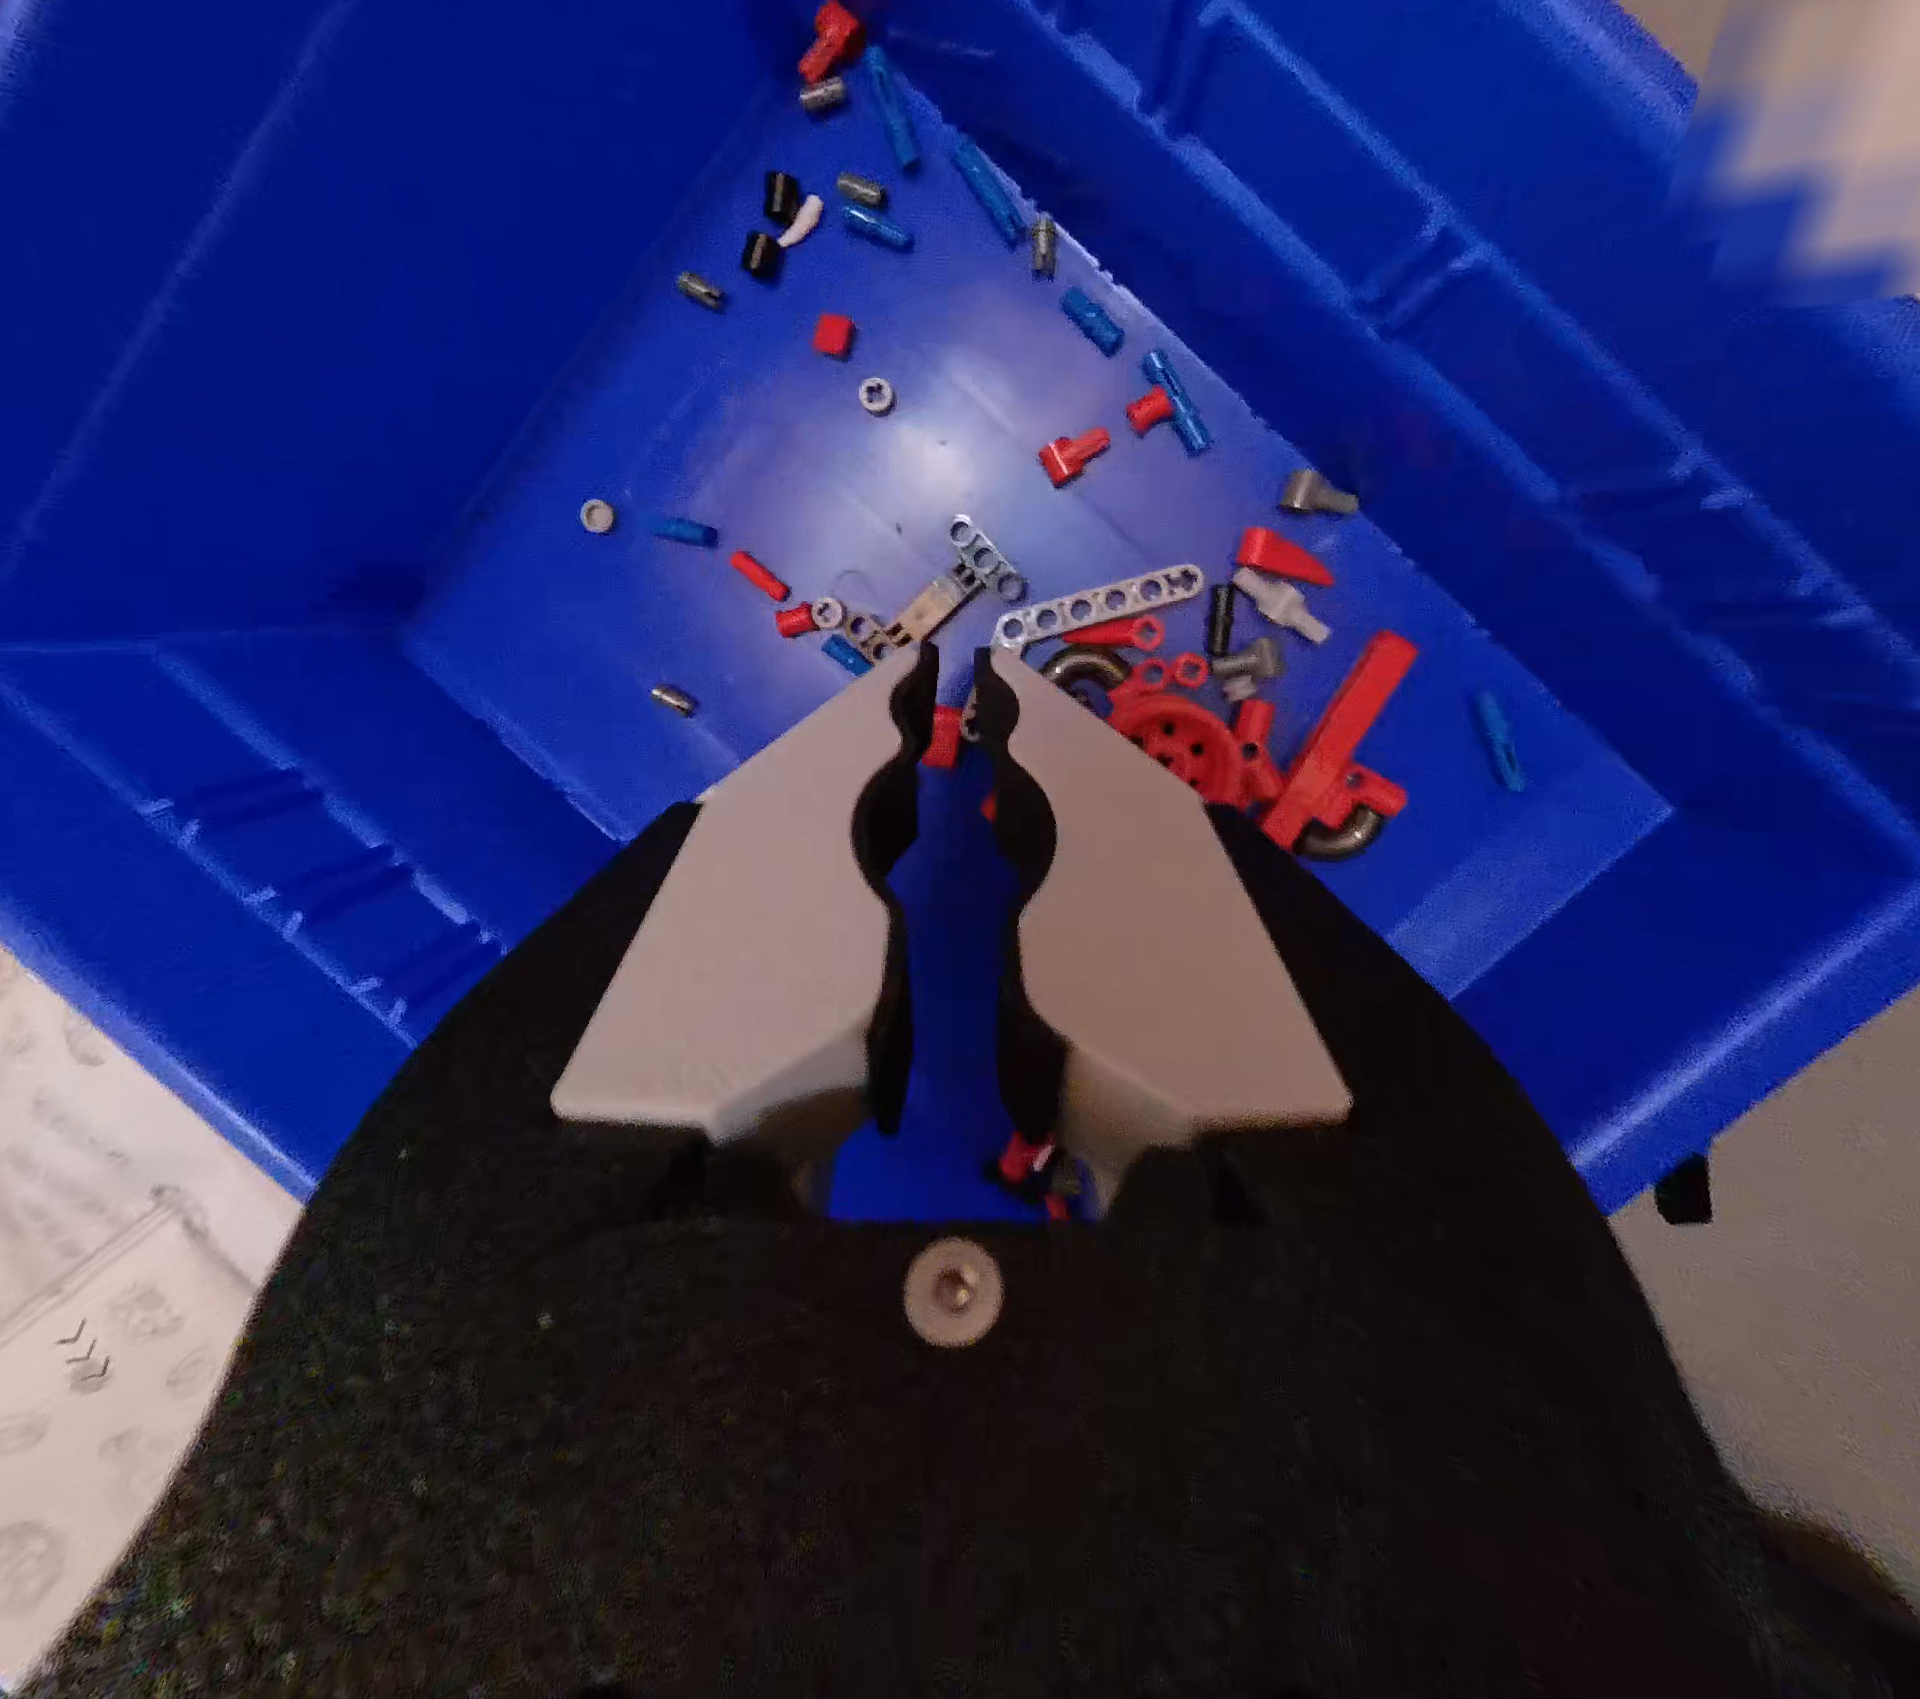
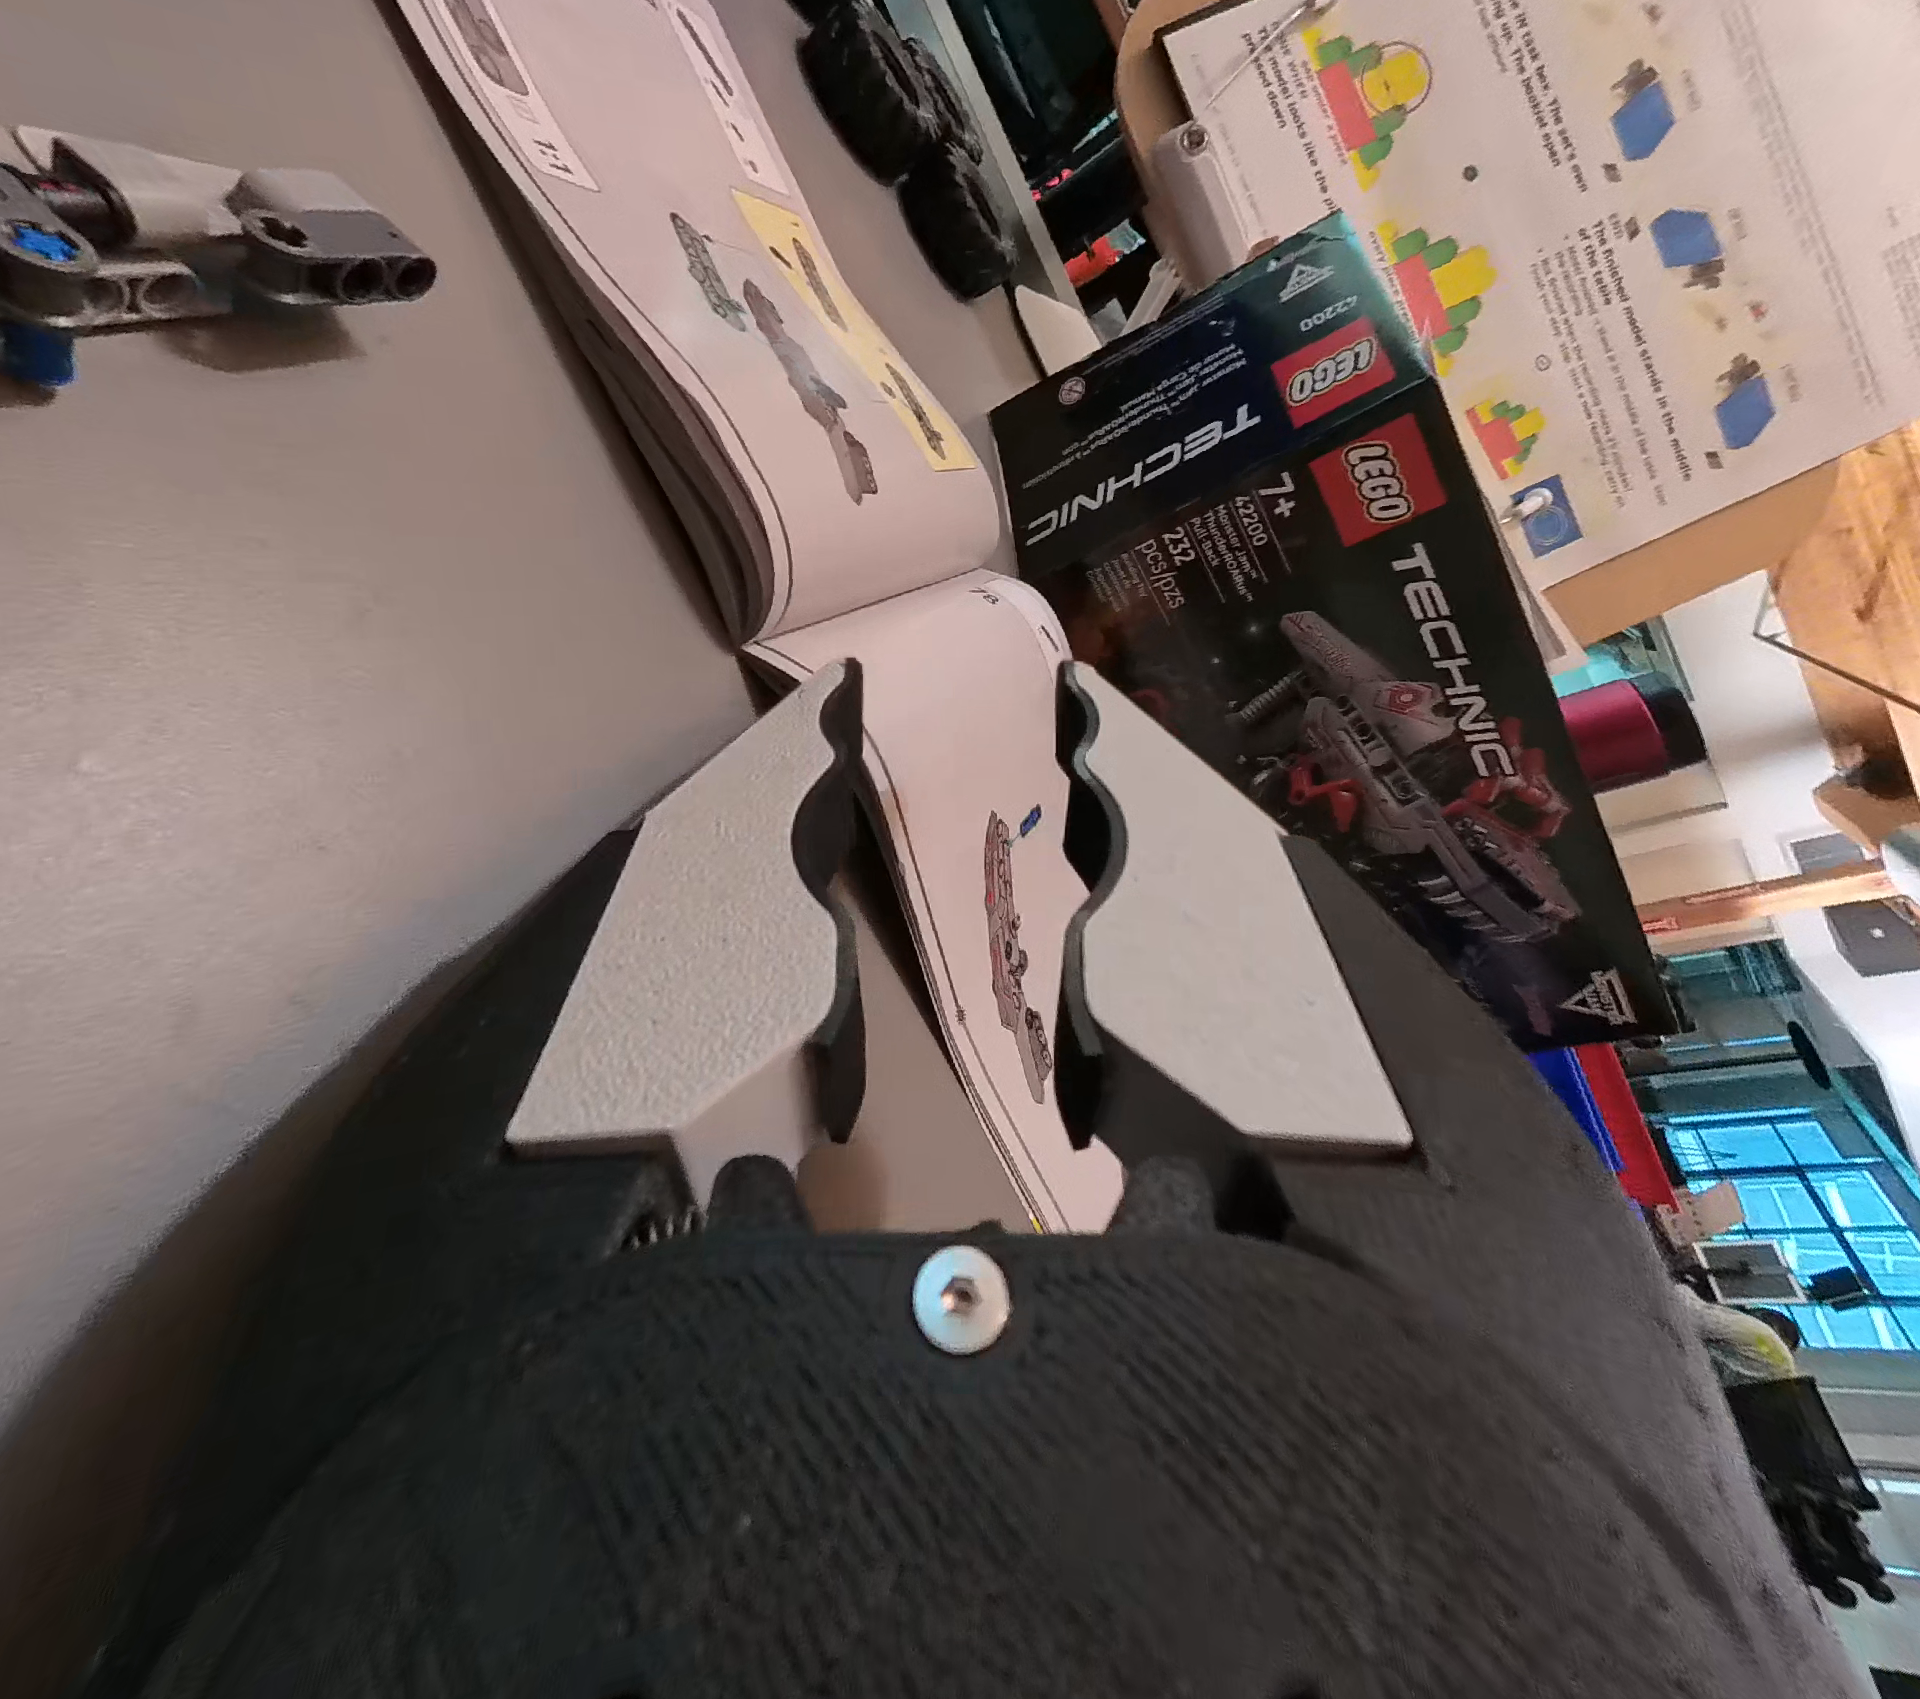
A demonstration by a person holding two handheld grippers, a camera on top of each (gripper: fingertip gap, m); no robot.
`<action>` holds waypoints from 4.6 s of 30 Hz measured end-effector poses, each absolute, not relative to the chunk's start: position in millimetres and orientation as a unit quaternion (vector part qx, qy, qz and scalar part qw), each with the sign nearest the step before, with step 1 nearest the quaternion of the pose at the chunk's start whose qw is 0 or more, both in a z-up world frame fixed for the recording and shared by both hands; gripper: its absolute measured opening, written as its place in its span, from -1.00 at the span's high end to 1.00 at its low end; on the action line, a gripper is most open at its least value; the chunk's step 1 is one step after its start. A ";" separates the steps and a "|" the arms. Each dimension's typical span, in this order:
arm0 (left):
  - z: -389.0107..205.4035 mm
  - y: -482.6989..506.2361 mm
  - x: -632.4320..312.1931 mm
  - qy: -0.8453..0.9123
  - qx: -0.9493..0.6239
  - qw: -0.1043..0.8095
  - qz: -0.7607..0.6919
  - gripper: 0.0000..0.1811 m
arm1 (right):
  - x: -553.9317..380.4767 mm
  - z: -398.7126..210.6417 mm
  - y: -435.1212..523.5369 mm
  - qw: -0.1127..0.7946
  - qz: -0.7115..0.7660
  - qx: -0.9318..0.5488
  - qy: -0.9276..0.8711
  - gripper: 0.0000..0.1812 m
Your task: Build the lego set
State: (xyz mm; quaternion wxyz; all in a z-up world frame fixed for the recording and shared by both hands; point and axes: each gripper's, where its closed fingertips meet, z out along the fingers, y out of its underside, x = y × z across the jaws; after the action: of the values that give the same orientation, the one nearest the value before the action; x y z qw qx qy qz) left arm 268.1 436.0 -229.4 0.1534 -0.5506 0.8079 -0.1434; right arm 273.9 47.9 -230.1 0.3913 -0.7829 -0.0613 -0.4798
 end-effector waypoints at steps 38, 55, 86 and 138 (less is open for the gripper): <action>-245.7 409.2 284.7 0.819 -0.531 0.126 -0.180 0.93 | 277.4 -238.5 47.4 0.364 -0.490 -0.787 -0.089 0.62; -264.0 383.0 260.8 0.873 -0.461 0.052 -0.150 0.94 | 277.1 -240.0 47.7 0.362 -0.489 -0.789 -0.092 0.64; -234.0 366.9 263.7 0.871 -0.429 0.081 -0.223 0.97 | 277.5 -244.5 50.6 0.365 -0.484 -0.790 -0.093 0.67; -253.1 165.5 160.5 0.986 -0.115 -0.024 -0.122 0.91 | 277.7 -243.6 49.1 0.360 -0.490 -0.788 -0.097 0.69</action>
State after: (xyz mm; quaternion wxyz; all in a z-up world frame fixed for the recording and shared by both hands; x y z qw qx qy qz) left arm 160.5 165.5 -253.1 -0.0239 -0.1146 0.9856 -0.1224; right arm 277.7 49.1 -243.6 0.3603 -0.7878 -0.0972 -0.4900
